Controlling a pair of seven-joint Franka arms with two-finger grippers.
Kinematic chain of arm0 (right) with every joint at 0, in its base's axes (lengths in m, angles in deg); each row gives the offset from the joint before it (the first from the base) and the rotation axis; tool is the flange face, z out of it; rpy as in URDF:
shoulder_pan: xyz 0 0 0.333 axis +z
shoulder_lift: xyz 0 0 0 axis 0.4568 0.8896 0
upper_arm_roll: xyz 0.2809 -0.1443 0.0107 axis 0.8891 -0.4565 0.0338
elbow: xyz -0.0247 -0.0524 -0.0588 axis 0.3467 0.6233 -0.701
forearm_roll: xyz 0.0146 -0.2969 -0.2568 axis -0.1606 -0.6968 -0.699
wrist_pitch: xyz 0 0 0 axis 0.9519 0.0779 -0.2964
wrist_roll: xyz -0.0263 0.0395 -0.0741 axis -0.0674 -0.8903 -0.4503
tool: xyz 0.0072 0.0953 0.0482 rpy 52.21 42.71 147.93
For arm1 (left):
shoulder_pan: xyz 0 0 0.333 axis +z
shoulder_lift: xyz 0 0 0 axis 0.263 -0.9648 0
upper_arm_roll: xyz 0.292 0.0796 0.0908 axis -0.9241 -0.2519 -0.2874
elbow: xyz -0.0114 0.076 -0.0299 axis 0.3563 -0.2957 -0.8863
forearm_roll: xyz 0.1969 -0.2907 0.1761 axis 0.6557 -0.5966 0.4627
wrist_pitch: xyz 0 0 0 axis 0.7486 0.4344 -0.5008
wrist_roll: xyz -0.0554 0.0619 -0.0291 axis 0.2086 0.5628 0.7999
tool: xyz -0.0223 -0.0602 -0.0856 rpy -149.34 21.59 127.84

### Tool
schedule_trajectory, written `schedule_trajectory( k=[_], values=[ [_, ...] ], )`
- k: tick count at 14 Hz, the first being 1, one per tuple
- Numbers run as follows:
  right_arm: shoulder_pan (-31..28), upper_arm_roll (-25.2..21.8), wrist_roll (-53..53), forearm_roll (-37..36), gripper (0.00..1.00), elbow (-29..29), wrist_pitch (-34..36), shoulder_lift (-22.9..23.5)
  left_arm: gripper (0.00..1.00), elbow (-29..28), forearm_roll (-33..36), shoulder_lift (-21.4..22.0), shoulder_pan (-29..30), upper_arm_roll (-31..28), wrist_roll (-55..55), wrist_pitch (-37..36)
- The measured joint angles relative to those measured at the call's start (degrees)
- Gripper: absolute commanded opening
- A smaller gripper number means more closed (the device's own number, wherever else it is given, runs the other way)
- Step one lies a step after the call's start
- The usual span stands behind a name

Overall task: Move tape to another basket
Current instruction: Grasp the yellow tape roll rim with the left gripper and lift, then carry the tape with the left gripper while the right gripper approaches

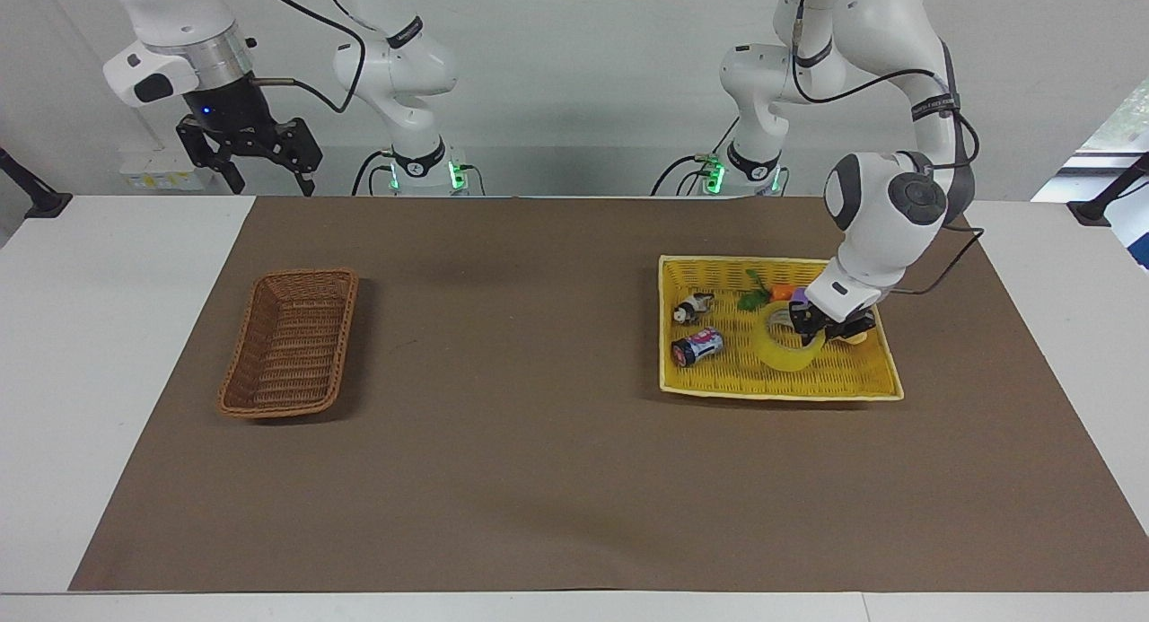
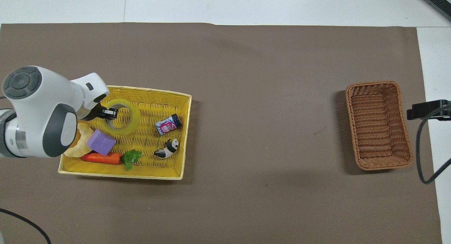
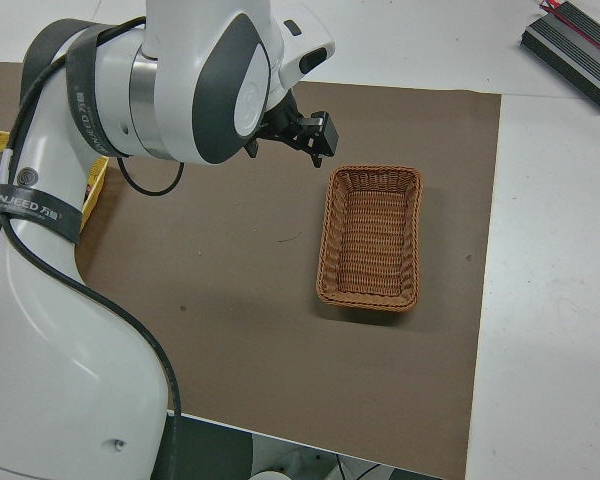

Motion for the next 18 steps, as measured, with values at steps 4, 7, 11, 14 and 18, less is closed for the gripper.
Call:
schedule_trajectory(
  k=[4, 7, 11, 14, 18],
  values=[
    [0.00, 0.00, 0.00, 0.00, 1.00, 0.00, 0.00, 0.00, 0.00, 2.67, -0.01, 0.97, -0.09, 1.12, 8.26, -1.82],
    [0.00, 0.00, 0.00, 0.00, 1.00, 0.00, 0.00, 0.00, 0.00, 4.08, -0.02, 1.26, -0.85, 1.89, 14.56, -1.86],
    [0.00, 0.00, 0.00, 0.00, 1.00, 0.00, 0.00, 0.00, 0.00, 6.25, -1.14, 1.24, -6.15, 2.75, 25.70, -1.69],
    [0.00, 0.00, 0.00, 0.00, 1.00, 0.00, 0.00, 0.00, 0.00, 7.20, -7.51, 1.23, -11.89, 2.98, 30.52, -0.54],
    [0.00, 0.01, 0.00, 0.00, 1.00, 0.00, 0.00, 0.00, 0.00, 7.11, -10.93, 0.97, -18.86, 3.07, 32.07, -0.21]
  ],
)
